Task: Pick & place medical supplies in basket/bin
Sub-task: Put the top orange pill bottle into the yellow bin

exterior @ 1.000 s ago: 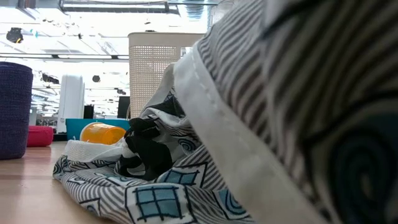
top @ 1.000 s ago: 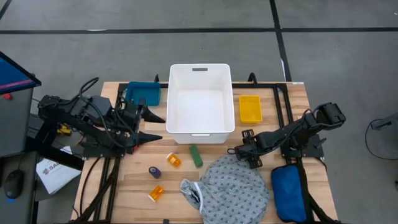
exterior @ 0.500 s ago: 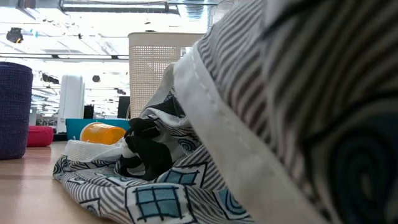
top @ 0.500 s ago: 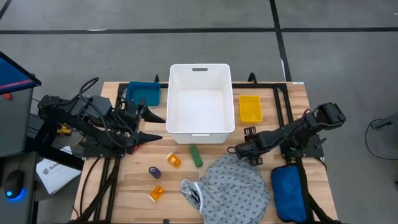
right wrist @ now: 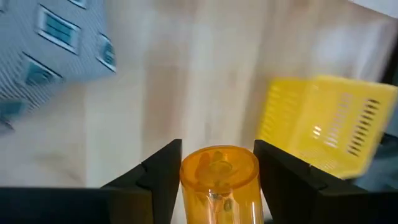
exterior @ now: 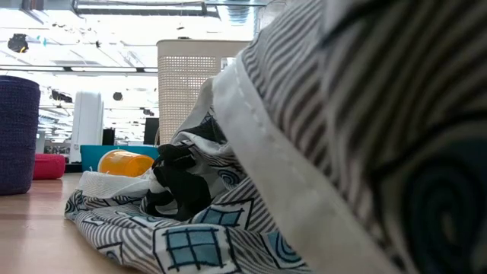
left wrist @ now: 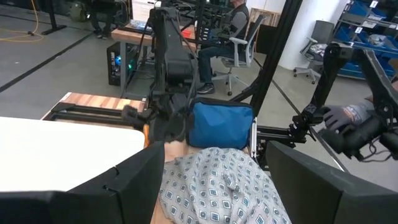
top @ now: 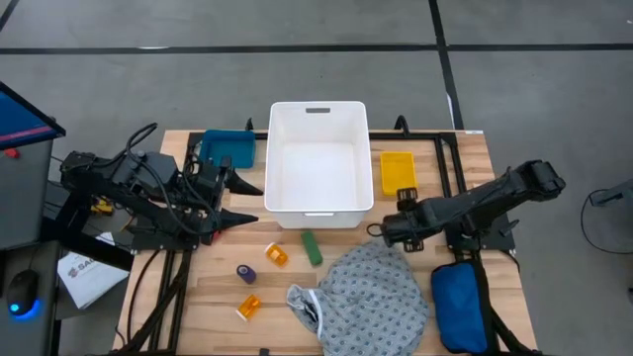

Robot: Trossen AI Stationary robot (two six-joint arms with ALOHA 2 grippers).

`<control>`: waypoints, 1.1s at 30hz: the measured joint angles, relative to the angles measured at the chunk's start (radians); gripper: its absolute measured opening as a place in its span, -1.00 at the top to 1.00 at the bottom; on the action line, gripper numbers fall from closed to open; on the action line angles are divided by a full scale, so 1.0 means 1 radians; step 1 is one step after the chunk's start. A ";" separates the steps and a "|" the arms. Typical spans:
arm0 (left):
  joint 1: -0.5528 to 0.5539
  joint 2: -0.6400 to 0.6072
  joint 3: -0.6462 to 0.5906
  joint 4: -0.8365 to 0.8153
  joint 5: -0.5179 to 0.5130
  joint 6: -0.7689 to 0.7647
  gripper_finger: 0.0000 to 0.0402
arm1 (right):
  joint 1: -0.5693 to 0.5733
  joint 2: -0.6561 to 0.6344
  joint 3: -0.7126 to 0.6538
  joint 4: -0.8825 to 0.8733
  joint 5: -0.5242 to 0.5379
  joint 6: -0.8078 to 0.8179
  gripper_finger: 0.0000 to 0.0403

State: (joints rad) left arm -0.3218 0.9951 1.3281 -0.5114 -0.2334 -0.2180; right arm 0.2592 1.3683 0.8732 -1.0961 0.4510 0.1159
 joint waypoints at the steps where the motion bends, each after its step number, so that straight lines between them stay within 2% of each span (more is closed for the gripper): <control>1: -0.006 0.000 0.000 0.000 -0.002 0.000 -0.36 | 0.000 -0.018 0.002 -0.024 0.016 0.006 0.05; 6: -0.022 0.002 0.000 0.000 -0.002 0.000 -0.36 | -0.028 -0.108 0.004 -0.075 0.106 0.024 0.14; 10: -0.025 0.002 0.000 0.000 -0.002 0.000 -0.36 | -0.114 -0.144 0.004 -0.074 0.156 0.033 0.14; 16: -0.025 0.002 0.000 0.000 -0.004 0.000 -0.36 | -0.303 -0.142 0.004 -0.010 0.155 0.061 0.04; 24: -0.025 0.002 0.000 0.000 -0.010 -0.002 -0.36 | -0.576 -0.132 0.009 0.102 0.094 0.191 0.13; 33: -0.025 0.002 0.000 0.001 -0.014 -0.009 -0.36 | -0.709 -0.131 0.044 0.314 0.025 0.190 0.07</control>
State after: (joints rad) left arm -0.3466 0.9970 1.3281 -0.5101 -0.2472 -0.2266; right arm -0.4501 1.2373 0.9169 -0.7822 0.4762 0.3056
